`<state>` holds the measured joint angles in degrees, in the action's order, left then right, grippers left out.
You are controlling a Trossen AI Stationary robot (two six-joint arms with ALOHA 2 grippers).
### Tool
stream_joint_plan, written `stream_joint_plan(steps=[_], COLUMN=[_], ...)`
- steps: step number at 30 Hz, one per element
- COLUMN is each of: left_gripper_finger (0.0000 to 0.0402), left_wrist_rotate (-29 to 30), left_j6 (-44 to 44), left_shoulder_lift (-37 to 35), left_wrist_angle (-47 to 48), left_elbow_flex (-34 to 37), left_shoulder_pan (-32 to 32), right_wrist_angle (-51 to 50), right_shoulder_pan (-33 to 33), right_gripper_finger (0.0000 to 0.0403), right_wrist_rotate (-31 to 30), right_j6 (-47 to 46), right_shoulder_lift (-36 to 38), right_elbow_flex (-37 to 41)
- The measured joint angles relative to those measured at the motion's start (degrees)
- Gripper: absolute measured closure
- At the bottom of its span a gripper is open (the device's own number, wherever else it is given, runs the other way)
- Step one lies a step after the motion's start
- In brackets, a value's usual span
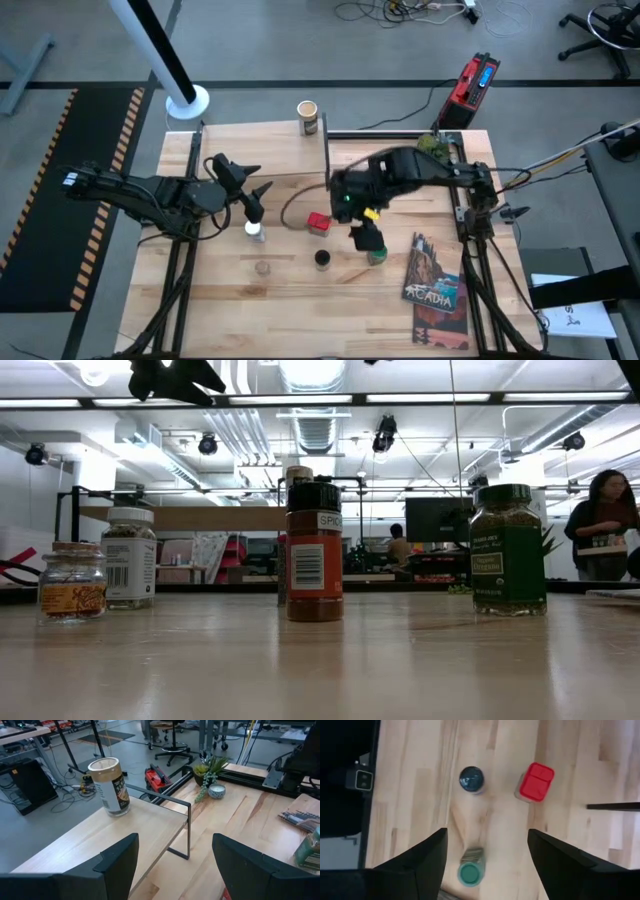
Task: Shelf spices
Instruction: Put the green seasoning bottle on the shelf
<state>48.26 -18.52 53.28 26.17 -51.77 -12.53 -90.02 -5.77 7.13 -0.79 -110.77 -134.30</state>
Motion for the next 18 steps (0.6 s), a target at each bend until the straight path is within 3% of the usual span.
stream_joint_plan(steps=[4,10,18], left_gripper_finger=[0.0159,0.0159,0.0159], left_wrist_rotate=[-1.27,-5.5,-8.75], left_j6=[-0.01,-1.62,-1.45], left_shoulder_lift=[0.0,0.0,0.02], left_wrist_angle=[0.0,0.12,-3.37], left_elbow_flex=[0.01,0.01,0.18], left_shoulder_pan=[0.0,0.0,-3.71], right_wrist_angle=[-0.02,0.0,8.63], right_shoulder_pan=[-3.26,-5.38,-7.97], right_gripper_finger=[0.0159,0.0165,0.0162], right_wrist_rotate=[-6.21,-10.9,-11.67], right_j6=[-1.91,-2.35,-1.3], right_shoulder_lift=[0.21,0.21,1.97], right_elbow_flex=[0.0,0.85,5.39])
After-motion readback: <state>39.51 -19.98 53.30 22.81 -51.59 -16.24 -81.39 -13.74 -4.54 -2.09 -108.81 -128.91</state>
